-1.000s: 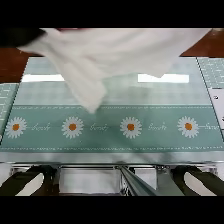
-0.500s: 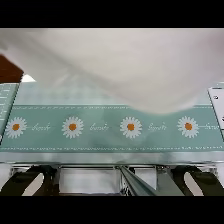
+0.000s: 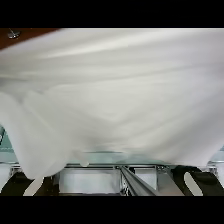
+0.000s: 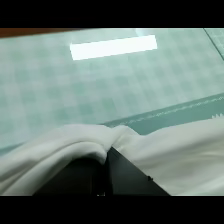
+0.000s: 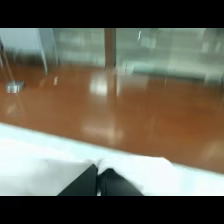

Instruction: Fold the shirts.

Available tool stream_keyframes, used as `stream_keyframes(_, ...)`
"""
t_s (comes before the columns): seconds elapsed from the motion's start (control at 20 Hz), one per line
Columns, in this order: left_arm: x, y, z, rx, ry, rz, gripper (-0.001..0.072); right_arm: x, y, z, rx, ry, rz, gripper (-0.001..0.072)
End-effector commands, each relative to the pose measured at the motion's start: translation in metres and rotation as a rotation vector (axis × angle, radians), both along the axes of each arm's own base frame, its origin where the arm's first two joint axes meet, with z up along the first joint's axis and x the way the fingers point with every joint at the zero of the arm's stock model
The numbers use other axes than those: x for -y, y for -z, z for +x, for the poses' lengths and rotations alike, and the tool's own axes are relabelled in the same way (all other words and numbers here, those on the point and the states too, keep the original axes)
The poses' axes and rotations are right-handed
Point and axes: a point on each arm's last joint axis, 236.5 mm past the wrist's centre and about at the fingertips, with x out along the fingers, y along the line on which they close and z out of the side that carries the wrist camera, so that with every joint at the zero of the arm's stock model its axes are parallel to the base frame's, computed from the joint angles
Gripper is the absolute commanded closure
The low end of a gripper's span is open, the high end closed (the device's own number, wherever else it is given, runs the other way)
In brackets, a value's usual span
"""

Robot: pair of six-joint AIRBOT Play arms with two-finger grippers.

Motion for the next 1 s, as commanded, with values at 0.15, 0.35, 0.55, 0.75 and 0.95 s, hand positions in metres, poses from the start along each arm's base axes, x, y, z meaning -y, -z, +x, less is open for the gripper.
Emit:
stream_keyframes(0.15,0.006,0.136,0.082,-0.246,-0.08,-0.099,0.0681,0.01,0.137,0.091,-0.409,-0.007,0.032,0.0682)
stream_keyframes(0.35,0.029,0.231,0.159,-0.264,-0.136,-0.146,0.0681,0.034,0.238,0.182,-0.57,0.09,0.095,0.0681)
stream_keyframes(0.55,0.042,0.281,0.241,-0.187,-0.211,-0.165,0.0681,0.039,0.317,0.273,-0.66,0.128,0.227,0.0681)
stream_keyframes(0.75,0.056,0.315,0.274,-0.206,-0.274,-0.262,0.068,0.032,0.391,0.333,-0.728,0.167,0.444,0.0681)
stream_keyframes(0.95,0.059,0.32,0.281,-0.221,-0.3,-0.313,0.0354,0.031,0.429,0.357,-0.81,0.168,0.541,0.0204)
